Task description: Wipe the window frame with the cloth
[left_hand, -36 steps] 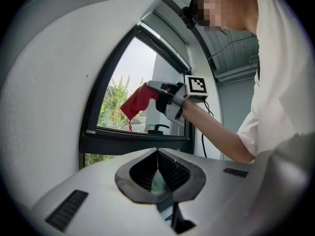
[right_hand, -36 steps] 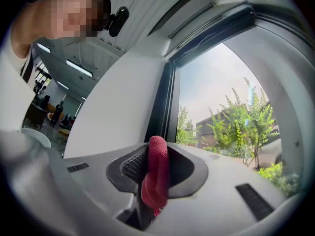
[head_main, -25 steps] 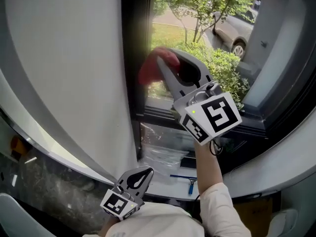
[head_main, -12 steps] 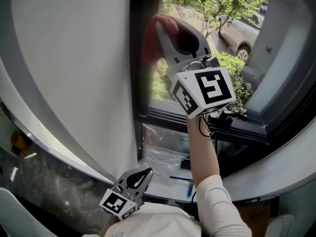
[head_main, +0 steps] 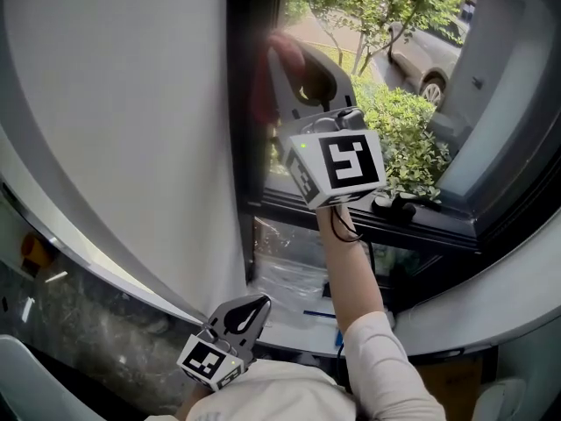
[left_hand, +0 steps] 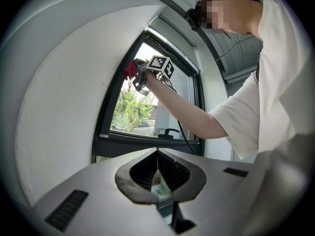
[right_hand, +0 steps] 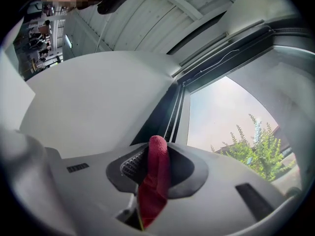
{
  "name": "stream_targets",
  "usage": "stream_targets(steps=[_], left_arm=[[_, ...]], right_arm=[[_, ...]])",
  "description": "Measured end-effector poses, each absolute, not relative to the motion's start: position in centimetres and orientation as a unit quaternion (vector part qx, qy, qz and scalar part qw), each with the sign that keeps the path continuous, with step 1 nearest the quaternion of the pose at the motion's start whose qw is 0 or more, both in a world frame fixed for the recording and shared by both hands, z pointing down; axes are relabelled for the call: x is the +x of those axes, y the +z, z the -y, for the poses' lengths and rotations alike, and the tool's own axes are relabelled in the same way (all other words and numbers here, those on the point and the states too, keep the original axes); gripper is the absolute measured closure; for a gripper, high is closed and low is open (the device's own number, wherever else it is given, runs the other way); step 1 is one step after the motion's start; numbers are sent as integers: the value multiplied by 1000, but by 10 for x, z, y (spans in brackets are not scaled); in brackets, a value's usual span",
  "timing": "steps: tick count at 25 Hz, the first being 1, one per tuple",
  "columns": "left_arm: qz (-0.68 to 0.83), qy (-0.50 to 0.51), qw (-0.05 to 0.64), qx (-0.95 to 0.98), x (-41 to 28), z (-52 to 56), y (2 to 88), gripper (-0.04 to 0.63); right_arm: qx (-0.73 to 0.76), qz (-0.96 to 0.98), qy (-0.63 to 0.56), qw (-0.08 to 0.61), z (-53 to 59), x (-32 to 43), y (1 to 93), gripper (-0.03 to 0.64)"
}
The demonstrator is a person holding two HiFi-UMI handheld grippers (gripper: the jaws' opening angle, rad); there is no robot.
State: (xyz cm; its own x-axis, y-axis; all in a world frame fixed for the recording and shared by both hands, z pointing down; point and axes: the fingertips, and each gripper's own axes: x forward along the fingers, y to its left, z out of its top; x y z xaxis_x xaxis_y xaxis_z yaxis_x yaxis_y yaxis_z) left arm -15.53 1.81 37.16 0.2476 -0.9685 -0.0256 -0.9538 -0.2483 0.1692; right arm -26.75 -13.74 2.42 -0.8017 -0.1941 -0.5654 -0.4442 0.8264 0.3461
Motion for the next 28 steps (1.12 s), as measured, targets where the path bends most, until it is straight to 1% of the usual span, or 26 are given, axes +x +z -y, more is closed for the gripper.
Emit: stream_targets(steps=[5, 28], left_arm=[[610, -60, 64, 788, -158, -17, 374, 584], [596, -55, 60, 799, -162, -18, 374, 584]], right_arm=[[-172, -921, 223, 268, 144, -271, 21, 526], [-173, -917, 235, 270, 139, -271, 28, 526]])
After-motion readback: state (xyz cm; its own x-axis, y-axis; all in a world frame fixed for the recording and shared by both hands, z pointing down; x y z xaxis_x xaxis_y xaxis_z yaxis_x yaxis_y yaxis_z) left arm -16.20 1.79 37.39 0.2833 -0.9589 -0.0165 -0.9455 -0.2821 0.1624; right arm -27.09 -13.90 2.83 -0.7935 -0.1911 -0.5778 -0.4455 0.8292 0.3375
